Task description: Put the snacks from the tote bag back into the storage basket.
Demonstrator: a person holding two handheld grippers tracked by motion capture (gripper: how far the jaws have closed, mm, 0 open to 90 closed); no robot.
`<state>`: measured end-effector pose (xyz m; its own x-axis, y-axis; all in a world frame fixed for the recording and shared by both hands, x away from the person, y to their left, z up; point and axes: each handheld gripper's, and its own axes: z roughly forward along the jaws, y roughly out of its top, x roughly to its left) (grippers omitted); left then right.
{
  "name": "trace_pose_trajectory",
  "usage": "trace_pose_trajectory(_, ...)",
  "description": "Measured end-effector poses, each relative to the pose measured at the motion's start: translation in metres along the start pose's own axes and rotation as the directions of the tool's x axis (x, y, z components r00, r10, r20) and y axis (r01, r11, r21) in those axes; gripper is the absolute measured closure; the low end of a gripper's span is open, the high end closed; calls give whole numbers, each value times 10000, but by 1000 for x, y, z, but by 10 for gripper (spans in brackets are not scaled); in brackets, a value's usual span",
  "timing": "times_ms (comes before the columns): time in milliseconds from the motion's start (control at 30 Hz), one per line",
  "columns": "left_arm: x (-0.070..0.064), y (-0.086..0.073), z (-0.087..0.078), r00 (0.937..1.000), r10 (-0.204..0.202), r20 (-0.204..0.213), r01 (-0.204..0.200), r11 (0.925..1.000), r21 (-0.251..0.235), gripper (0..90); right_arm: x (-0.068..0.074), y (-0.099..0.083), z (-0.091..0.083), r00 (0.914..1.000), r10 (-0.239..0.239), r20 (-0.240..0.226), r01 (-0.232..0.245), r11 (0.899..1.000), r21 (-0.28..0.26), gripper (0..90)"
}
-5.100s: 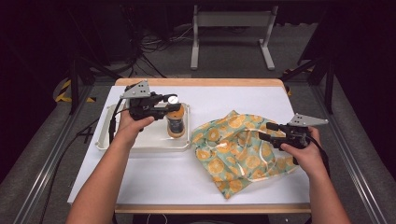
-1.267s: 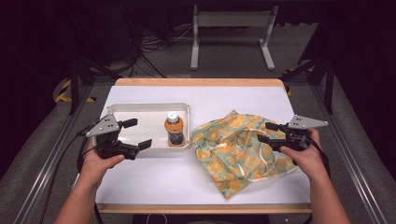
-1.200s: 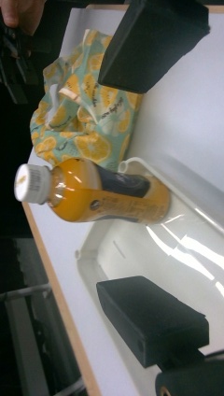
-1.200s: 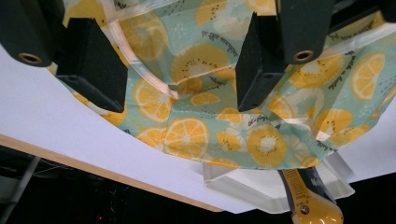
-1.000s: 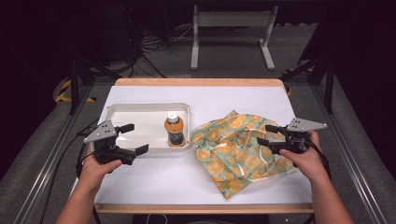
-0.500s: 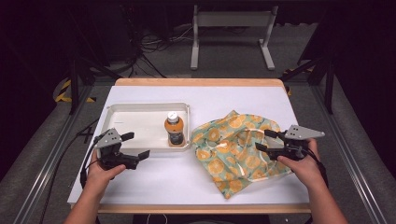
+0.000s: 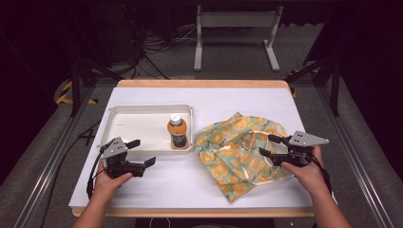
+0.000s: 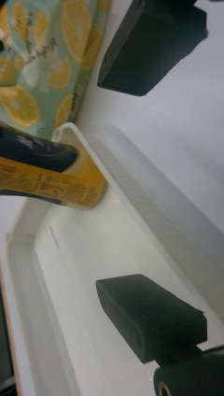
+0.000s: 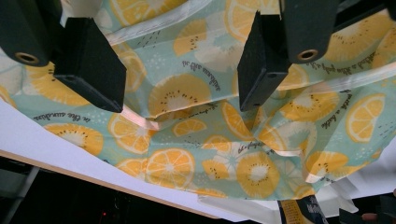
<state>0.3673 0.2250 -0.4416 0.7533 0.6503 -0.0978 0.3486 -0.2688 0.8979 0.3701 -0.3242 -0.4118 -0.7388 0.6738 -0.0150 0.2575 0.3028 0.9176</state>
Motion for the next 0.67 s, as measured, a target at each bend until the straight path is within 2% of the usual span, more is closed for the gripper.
trace_pose_trajectory(67, 0, -2, 3, 10000, -6, -9, 7, 9998, 196, 64, 0, -1, 1, 10000, -5, 11, 5, 10000, -6, 336)
trace_pose_trajectory(200, 0, -3, 4, 9999, -66, -154, 70, 9996, 278, 72, -1, -4, 1, 10000, 73, 61, -74, 10000, 34, 339)
trace_pose_trajectory(233, 0, -4, 5, 9997, -201, -120, 206, 9992, 353, 74, -1, -4, 1, 9999, 128, 56, -129, 9999, 10, 340)
trace_pose_trajectory(467, 1, -6, 6, 9992, -124, -382, 150, 9977, 667, 88, -2, -4, 1, 9997, 196, 146, -196, 9998, -7, 342)
trace_pose_trajectory(567, 1, -6, 6, 9993, -53, -363, 75, 9981, 617, 87, -3, -4, 0, 9995, 253, 165, -252, 9997, -60, 342)
trace_pose_trajectory(600, 1, -7, 6, 9993, -195, -311, 212, 9983, 546, 88, -3, -4, -1, 9995, 253, 175, -252, 9997, -79, 342)
trace_pose_trajectory(667, 2, -7, 6, 9994, -214, -284, 229, 9983, 538, 87, -4, -4, -1, 9995, 264, 189, -262, 9996, -103, 342)
